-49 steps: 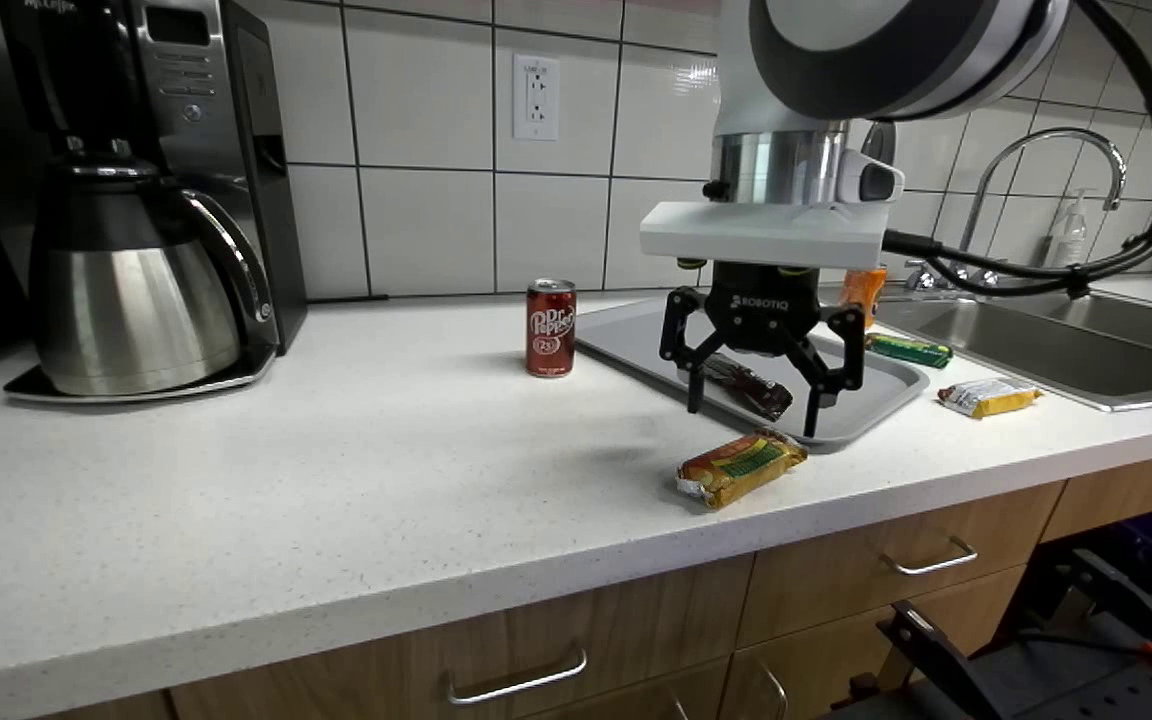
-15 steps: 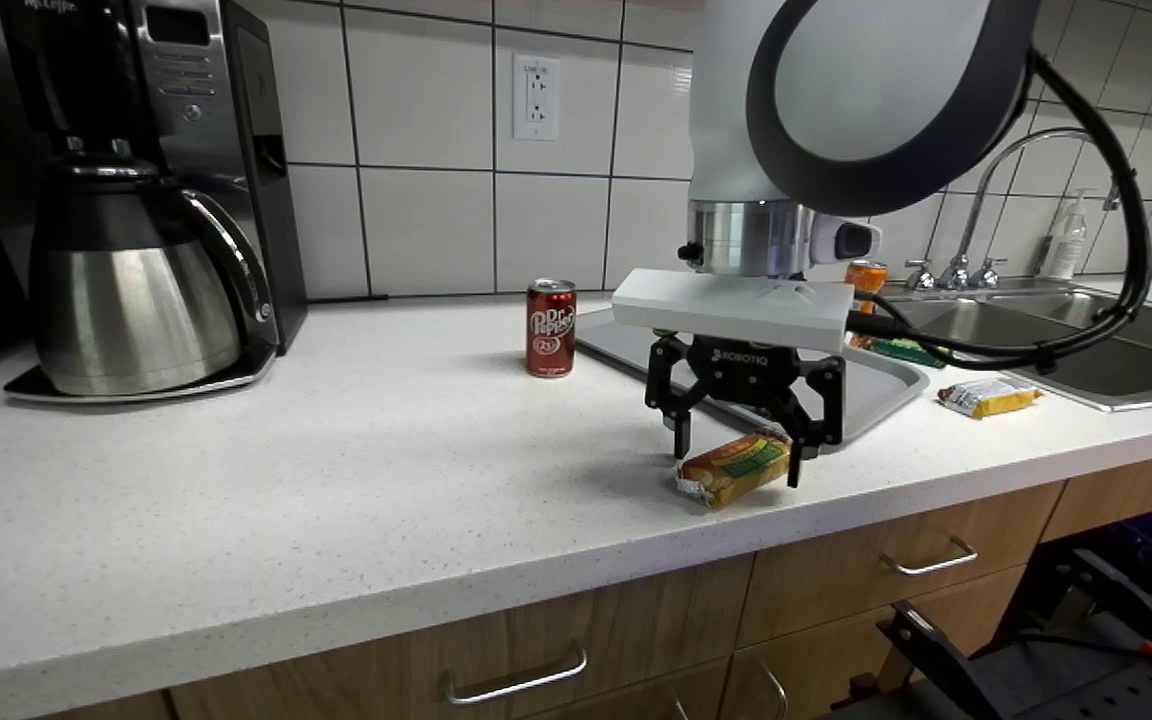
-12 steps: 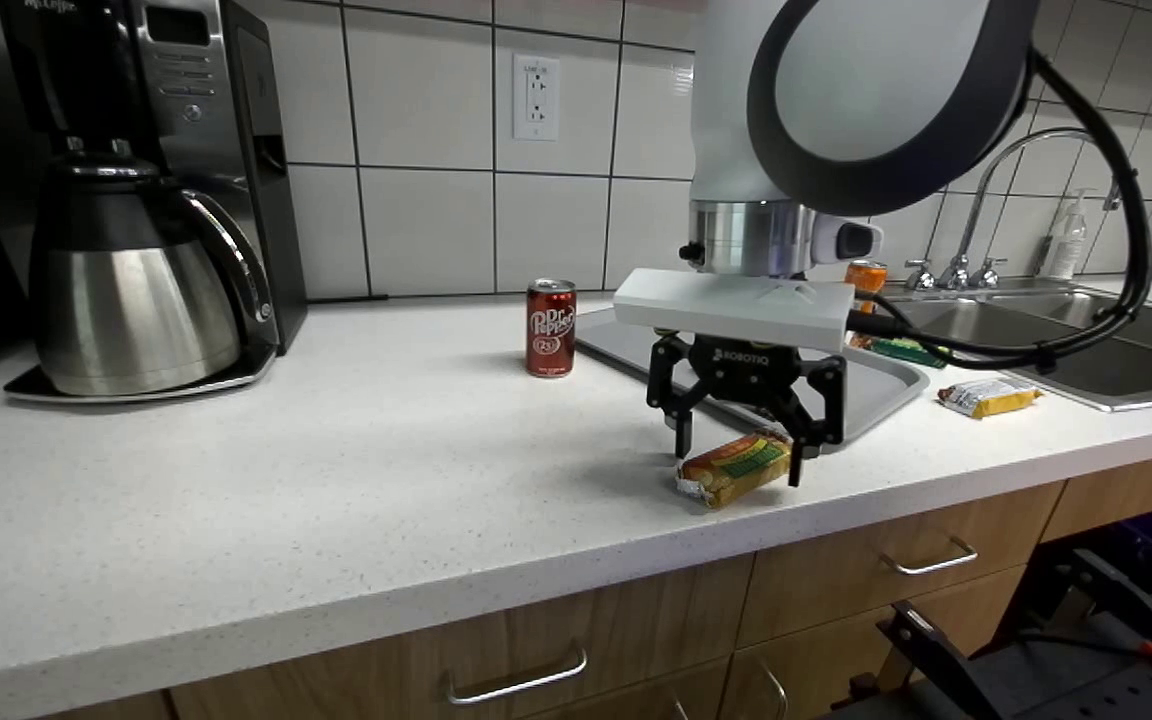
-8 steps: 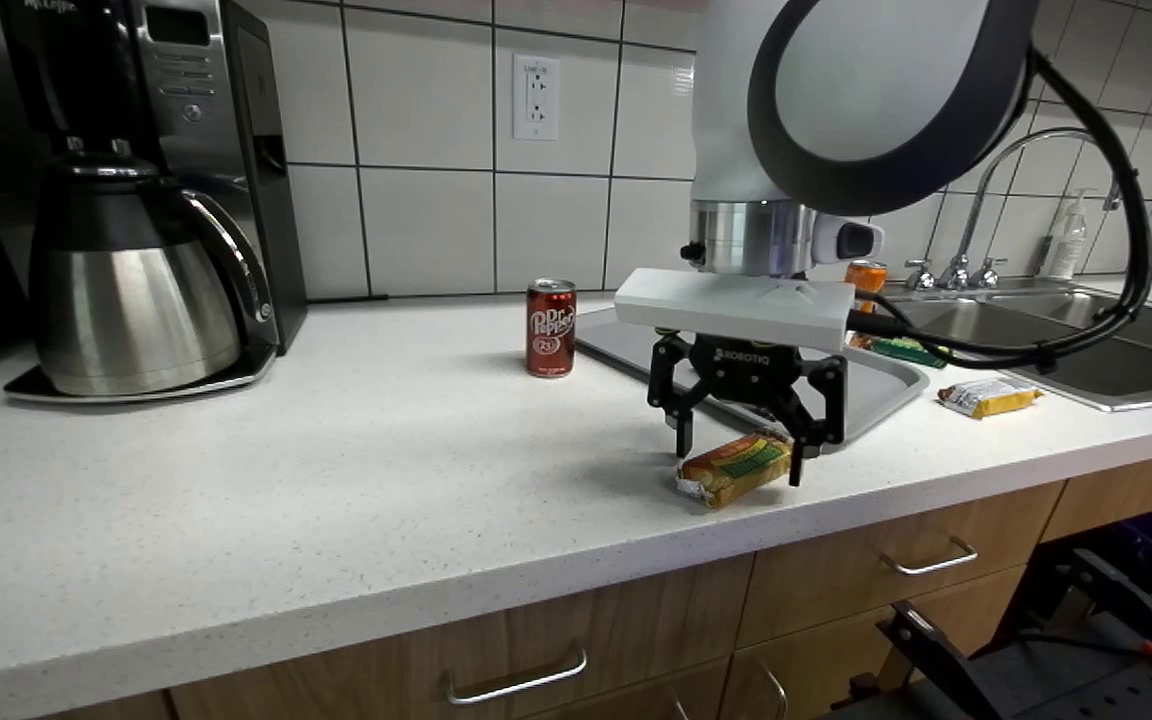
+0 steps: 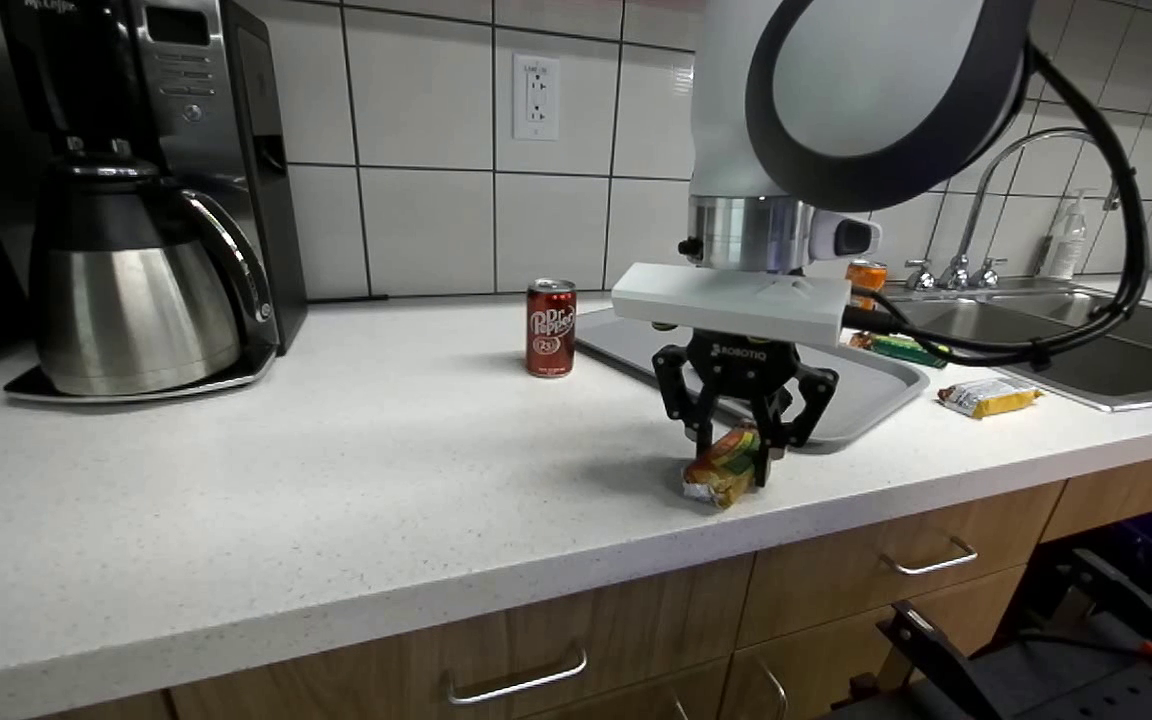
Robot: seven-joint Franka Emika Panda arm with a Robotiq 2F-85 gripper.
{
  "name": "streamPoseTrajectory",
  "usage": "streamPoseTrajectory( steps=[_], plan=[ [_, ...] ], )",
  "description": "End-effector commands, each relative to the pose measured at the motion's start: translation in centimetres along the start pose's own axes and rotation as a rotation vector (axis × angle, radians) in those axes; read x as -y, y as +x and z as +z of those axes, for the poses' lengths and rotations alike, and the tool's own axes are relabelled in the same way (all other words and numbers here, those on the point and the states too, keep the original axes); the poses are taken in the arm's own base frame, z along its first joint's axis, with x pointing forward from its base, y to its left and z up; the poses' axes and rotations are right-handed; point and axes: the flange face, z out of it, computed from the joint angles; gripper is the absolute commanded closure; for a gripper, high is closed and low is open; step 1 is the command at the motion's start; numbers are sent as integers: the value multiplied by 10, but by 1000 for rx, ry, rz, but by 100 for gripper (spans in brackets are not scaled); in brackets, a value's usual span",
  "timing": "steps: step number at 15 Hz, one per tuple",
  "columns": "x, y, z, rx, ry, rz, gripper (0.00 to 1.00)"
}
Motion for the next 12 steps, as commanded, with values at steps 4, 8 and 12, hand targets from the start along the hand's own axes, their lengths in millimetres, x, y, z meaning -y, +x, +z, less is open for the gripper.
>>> streamPoseTrajectory(
  steps=[4,8,12],
  plan=[
    [-1,-1,-4,-2,10,18,80],
    [-2,2,-10,-10,15,20,80],
    [-5,14,-25,-20,29,41,80]
  ],
)
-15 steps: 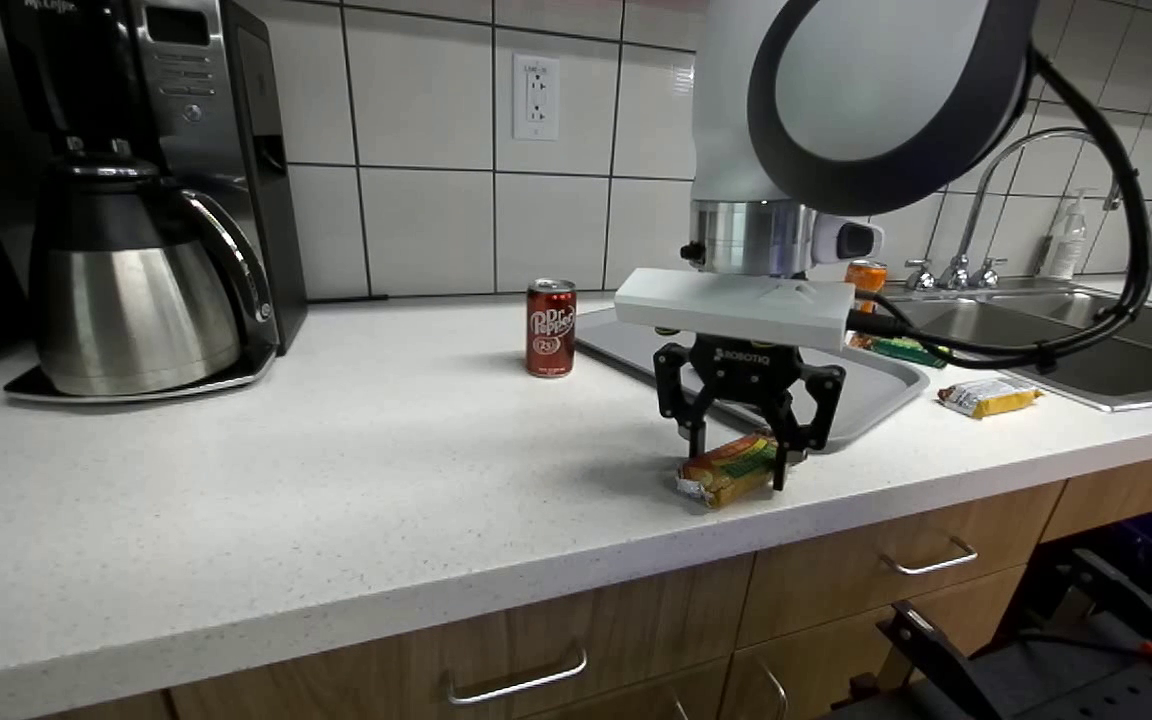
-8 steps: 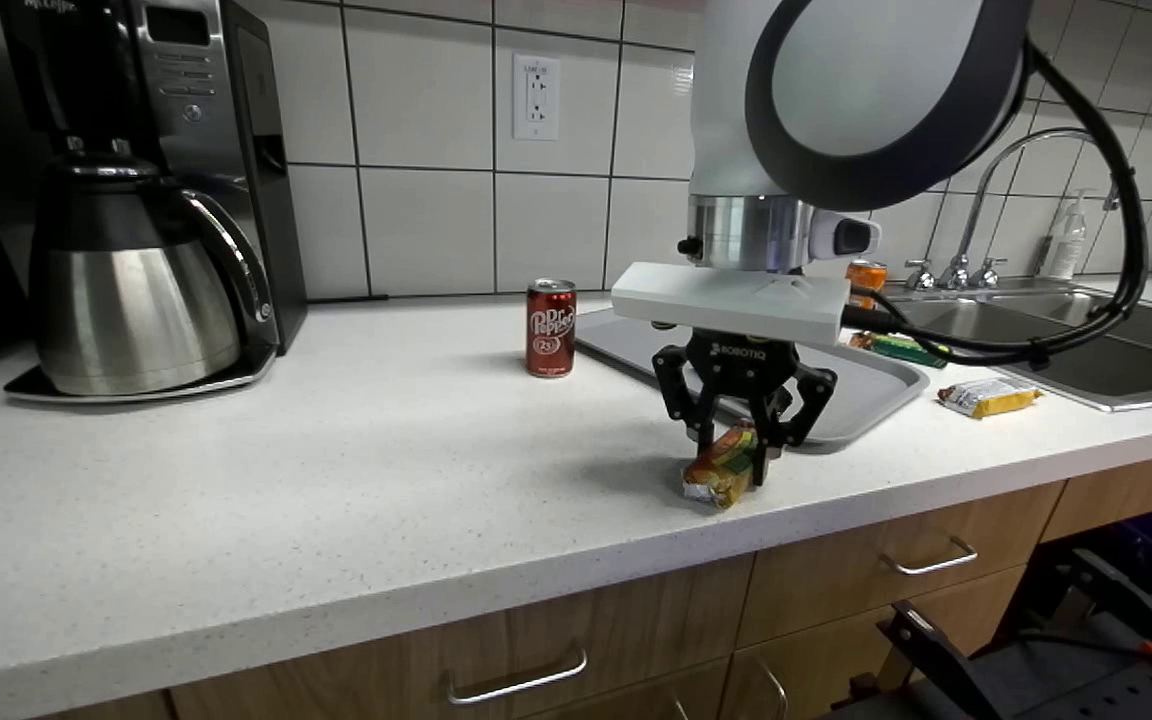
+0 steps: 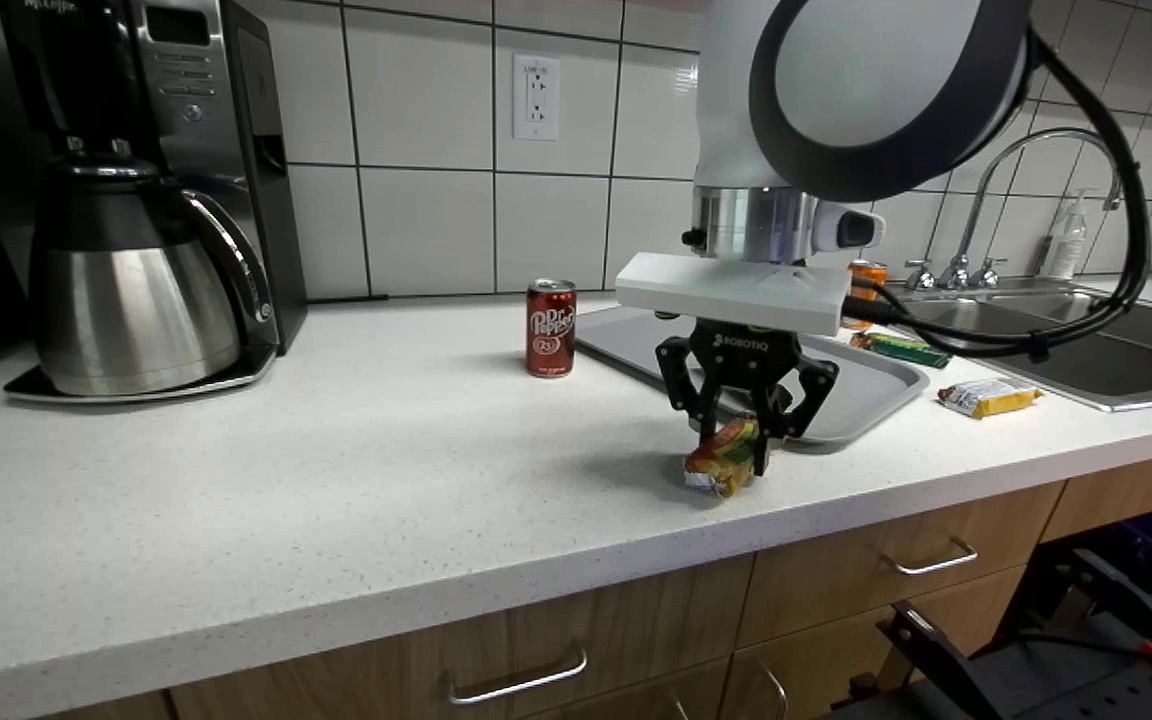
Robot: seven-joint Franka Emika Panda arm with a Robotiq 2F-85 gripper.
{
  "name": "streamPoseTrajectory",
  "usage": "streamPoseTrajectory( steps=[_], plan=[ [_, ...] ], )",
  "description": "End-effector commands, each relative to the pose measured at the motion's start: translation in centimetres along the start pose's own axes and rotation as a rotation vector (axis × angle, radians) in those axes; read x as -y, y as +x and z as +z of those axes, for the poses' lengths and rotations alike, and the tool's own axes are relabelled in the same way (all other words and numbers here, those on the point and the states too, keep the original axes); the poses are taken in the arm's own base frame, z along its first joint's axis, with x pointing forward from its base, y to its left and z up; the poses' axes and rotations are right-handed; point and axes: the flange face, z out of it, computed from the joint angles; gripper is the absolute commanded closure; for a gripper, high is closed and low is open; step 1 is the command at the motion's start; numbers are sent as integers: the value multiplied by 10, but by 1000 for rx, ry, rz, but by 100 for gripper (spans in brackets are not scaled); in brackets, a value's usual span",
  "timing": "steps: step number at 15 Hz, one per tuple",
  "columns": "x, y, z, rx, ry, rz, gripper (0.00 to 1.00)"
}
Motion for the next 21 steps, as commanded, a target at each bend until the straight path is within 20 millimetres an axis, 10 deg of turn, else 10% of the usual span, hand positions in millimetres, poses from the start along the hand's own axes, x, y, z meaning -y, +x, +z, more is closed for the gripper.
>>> streamPoseTrajectory(
  steps=[1,21],
  plan=[
    [-6,11,-24,-18,22,32,80],
    [-64,153,-48,-37,82,283,80]
  ],
)
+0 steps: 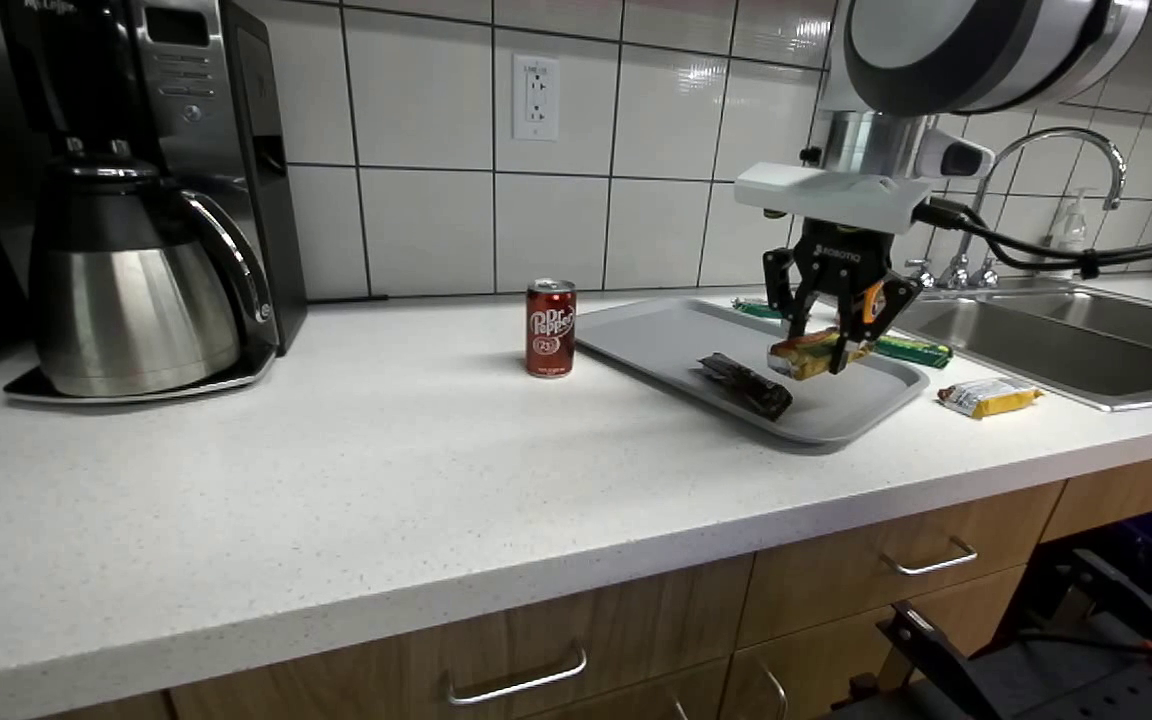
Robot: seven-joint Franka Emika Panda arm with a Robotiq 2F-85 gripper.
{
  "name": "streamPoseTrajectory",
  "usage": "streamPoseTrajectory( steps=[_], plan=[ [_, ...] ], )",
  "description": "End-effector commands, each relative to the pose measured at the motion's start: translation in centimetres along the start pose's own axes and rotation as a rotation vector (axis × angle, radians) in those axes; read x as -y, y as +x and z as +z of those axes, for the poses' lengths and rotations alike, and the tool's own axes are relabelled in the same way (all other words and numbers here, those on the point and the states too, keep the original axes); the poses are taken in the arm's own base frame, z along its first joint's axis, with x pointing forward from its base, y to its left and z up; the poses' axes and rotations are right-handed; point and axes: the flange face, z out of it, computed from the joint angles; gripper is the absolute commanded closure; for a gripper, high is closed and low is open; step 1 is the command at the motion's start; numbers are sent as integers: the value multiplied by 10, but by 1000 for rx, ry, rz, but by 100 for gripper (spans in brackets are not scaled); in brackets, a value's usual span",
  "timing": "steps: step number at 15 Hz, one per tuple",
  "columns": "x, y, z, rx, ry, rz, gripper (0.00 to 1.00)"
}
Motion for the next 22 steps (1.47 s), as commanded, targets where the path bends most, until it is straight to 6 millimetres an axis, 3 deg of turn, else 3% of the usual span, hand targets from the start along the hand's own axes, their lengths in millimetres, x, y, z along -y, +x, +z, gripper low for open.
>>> streamPoseTrajectory(
  steps=[1,12,18,19,20,22],
  plan=[
    [2,27,-1,-2,-15,10,80],
    [9,57,43,-8,-106,-15,80],
    [12,59,56,-19,-136,-48,80],
    [12,59,57,-18,-139,-50,77],
    [13,58,56,-16,-136,-57,30],
    [14,56,54,-13,-130,-57,24]
  ],
)
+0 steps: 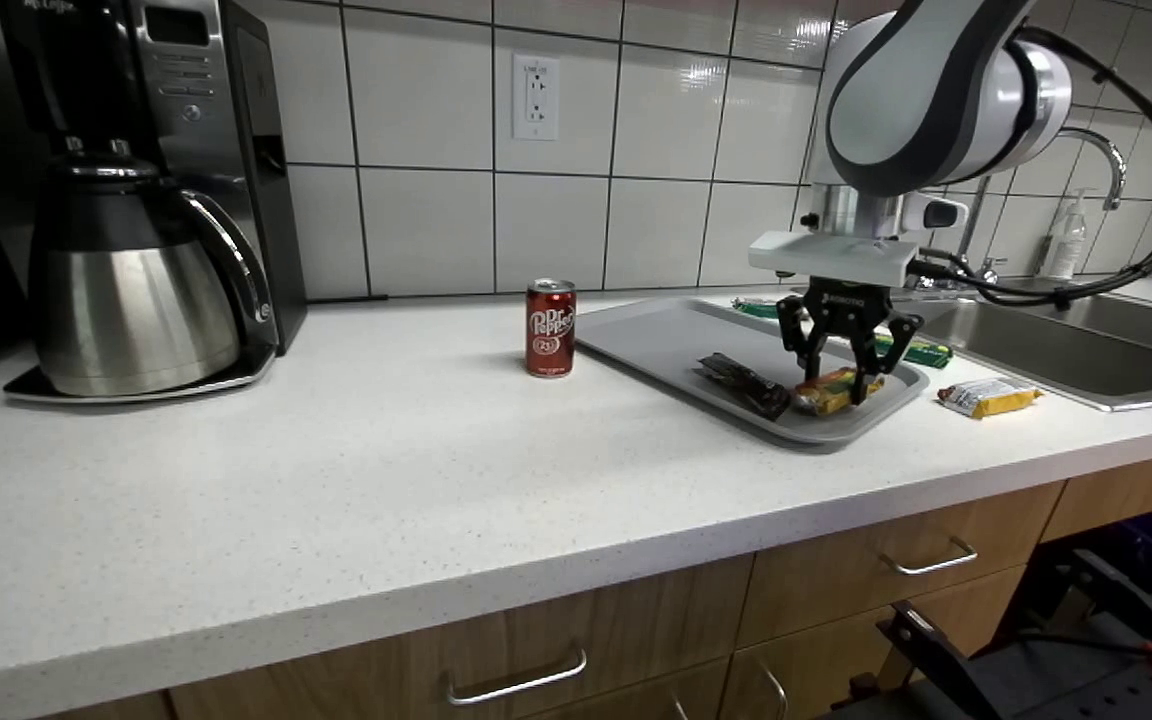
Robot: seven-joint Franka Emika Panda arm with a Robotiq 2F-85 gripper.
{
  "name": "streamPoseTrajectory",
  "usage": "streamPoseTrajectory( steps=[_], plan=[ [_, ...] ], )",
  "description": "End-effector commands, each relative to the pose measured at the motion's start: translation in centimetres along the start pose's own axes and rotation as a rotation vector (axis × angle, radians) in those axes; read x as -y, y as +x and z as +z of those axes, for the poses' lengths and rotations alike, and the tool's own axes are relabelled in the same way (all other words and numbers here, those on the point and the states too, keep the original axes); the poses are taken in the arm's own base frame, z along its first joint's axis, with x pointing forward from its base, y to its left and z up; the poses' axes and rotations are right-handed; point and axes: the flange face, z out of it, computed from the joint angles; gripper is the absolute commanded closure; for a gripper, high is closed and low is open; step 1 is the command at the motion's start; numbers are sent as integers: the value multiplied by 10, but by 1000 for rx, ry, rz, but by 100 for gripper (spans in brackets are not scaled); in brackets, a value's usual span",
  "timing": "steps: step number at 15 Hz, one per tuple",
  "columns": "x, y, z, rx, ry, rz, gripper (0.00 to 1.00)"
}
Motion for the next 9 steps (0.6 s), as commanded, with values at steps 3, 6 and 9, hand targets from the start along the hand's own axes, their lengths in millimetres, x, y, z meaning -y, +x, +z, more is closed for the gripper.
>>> streamPoseTrajectory(
  steps=[3,6,9],
  plan=[
    [5,1,-13,-8,7,-24,2],
    [3,3,-21,-13,26,-21,0],
    [-2,9,-29,-19,39,-12,0]
  ],
)
